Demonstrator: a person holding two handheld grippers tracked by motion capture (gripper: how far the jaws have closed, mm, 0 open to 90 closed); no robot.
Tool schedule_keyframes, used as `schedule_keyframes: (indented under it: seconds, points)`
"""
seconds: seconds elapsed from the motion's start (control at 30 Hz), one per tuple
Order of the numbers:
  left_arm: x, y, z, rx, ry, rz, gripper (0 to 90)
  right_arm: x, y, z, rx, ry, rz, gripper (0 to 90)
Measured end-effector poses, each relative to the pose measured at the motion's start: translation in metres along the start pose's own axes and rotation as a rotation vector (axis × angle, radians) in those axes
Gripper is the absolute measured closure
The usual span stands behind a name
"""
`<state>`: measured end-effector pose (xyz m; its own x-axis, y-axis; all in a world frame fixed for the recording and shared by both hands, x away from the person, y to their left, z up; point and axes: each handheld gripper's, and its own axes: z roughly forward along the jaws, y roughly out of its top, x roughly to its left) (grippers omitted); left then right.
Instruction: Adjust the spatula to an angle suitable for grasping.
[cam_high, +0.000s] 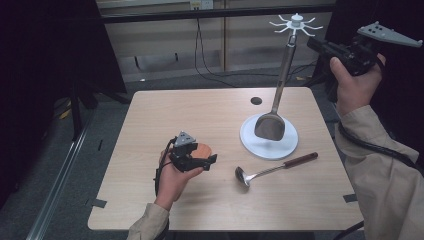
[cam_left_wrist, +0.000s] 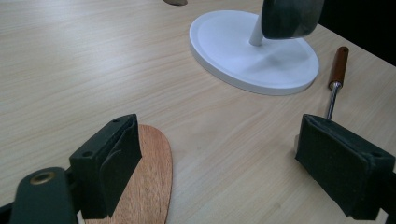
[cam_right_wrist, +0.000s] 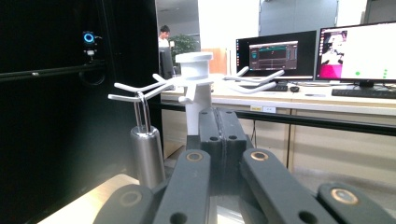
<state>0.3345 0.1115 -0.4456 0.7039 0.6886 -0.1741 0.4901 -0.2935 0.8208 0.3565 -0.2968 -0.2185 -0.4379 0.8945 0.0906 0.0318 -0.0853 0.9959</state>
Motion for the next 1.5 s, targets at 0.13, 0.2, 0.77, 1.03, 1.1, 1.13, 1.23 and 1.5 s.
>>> schedule_keyframes:
  seconds: [0.13,0.2,0.77,1.03,1.1,1.13,1.23,1.5]
  points:
    - [0.0,0.0,0.001,0.004,-0.005,0.0,13.6,0.003,0.003,0.0,-0.003,0.002,-0.013,90.0]
    - [0.0,0.0,0.0,0.005,-0.005,0.001,13.5,0.004,0.004,0.001,-0.006,0.0,-0.015,90.0]
    - [-0.002,0.001,-0.001,-0.004,-0.005,0.004,13.6,0.016,0.003,0.007,-0.013,0.049,-0.022,90.0]
    - [-0.001,0.001,-0.002,-0.003,-0.001,0.007,13.6,0.022,0.003,0.011,-0.01,0.058,-0.025,90.0]
    - [-0.001,0.001,-0.002,-0.003,-0.003,0.006,13.6,0.023,0.003,0.011,-0.007,0.062,-0.022,90.0]
    - [-0.001,0.002,-0.003,-0.005,0.001,0.007,13.6,0.023,0.003,0.012,-0.008,0.06,-0.025,90.0]
    - [-0.001,0.002,-0.003,-0.008,-0.004,0.009,13.6,0.024,0.003,0.012,-0.012,0.062,-0.023,90.0]
    - [-0.003,0.001,-0.002,0.0,0.0,0.009,13.6,0.025,0.002,0.013,-0.013,0.069,-0.016,90.0]
